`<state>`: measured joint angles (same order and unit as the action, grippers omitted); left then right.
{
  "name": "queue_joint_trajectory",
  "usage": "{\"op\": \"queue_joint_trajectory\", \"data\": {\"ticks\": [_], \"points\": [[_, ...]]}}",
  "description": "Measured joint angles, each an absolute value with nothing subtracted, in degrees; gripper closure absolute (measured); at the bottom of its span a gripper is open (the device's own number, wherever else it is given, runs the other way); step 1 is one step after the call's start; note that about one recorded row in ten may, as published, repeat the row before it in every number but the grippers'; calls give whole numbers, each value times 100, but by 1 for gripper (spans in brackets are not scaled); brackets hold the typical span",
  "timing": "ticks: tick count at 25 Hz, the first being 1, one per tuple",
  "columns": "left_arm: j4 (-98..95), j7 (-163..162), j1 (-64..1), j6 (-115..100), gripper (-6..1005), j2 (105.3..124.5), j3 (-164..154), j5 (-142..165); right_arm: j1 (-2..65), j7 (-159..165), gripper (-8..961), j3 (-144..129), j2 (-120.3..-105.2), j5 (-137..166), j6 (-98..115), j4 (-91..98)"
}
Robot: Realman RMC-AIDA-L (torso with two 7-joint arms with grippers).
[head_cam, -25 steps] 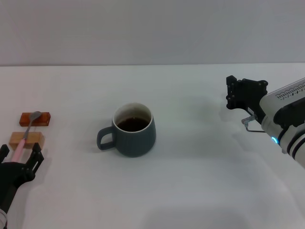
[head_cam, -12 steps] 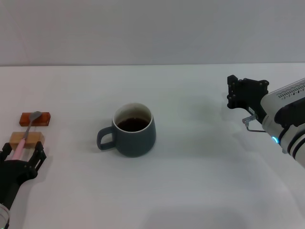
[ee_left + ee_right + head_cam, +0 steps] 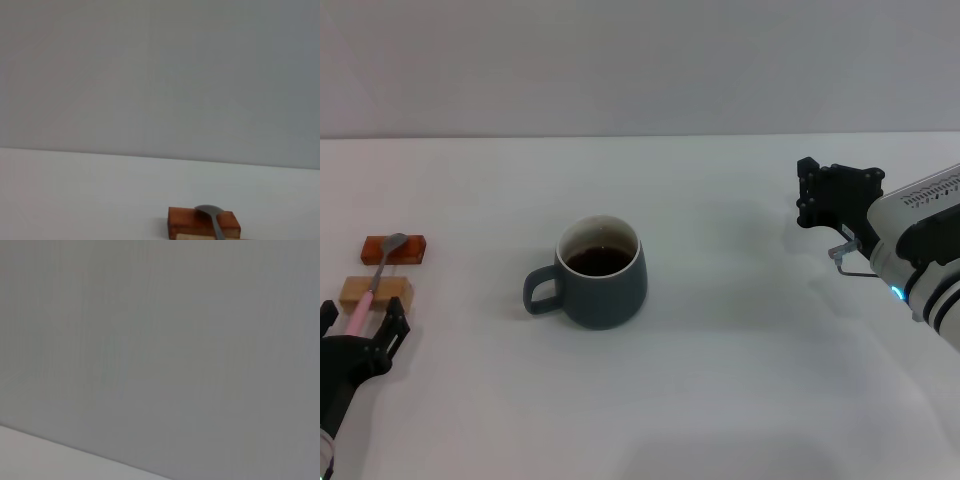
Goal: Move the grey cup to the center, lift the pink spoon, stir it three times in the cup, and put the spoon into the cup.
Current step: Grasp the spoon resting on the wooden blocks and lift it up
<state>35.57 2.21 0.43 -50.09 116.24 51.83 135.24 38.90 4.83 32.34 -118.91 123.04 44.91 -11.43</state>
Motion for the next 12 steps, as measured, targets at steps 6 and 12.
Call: {"op": "queue_joint_trajectory", "data": {"ticks": [6, 12], "points": [[3528, 220, 41, -5005, 203, 11632, 5233, 13524, 3894, 483, 954, 3234, -11891, 12304, 4491, -1142], [3515, 214, 27, -5001, 237, 11638, 5238, 13533, 3894, 483, 955, 3234, -11891, 12304, 4491, -1151]]}}
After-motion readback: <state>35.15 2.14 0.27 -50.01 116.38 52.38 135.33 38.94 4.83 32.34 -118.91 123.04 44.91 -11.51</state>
